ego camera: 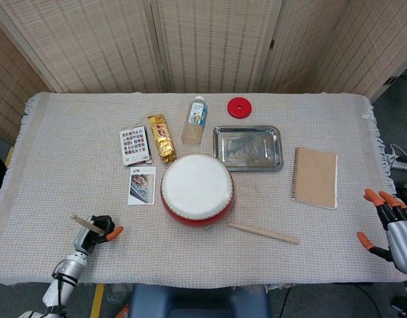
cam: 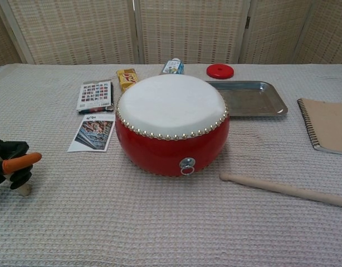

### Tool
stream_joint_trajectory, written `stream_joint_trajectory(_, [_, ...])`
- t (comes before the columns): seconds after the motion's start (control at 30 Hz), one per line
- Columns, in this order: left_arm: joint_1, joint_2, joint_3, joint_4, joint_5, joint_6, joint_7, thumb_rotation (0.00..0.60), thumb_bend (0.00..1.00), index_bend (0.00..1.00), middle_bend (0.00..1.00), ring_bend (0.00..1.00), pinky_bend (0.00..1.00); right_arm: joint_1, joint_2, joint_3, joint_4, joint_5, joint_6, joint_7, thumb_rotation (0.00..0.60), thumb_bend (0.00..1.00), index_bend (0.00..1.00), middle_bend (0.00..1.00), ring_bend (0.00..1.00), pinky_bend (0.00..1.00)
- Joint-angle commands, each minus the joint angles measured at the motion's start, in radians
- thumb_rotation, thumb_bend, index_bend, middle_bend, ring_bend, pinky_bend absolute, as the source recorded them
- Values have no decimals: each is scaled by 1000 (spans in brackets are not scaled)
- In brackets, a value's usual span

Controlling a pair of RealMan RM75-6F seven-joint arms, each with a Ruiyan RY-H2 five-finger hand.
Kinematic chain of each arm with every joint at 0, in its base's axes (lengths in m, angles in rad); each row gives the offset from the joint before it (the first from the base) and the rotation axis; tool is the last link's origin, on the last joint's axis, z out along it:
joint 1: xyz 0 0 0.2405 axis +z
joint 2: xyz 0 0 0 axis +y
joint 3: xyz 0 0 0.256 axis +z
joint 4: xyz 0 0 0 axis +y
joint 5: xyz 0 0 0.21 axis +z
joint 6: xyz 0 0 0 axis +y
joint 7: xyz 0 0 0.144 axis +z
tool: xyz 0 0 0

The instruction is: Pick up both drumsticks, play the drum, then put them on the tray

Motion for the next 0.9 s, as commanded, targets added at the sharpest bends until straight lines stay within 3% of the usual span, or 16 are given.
stream_joint_trajectory(0.03, [-2,-12,-6,4,-5,-4,21,600,291,838,915,797,880,0,0,0,0,0,0,0,600,200,82,198,43,211])
stream_joint_trajectory(0.37, [3,-49,-11,46,-15,-11,54,600,358,902,990,884,979,-2,3,-1,1,-2,3,7,600,200,81,199,43,212])
stream_joint_trajectory(0.7, [11,-71,-13,106,12,35,92,600,676,1000,1000,1000,1000,2,3,-5,-6,-9,-6,9,600,200,82,199,43,212])
stream_joint_trajectory(0.9, [5,-30,11,127,63,78,238,600,710,1000,1000,1000,1000,13,14,-19,-42,2,-53,37,600,200,105,199,51,229])
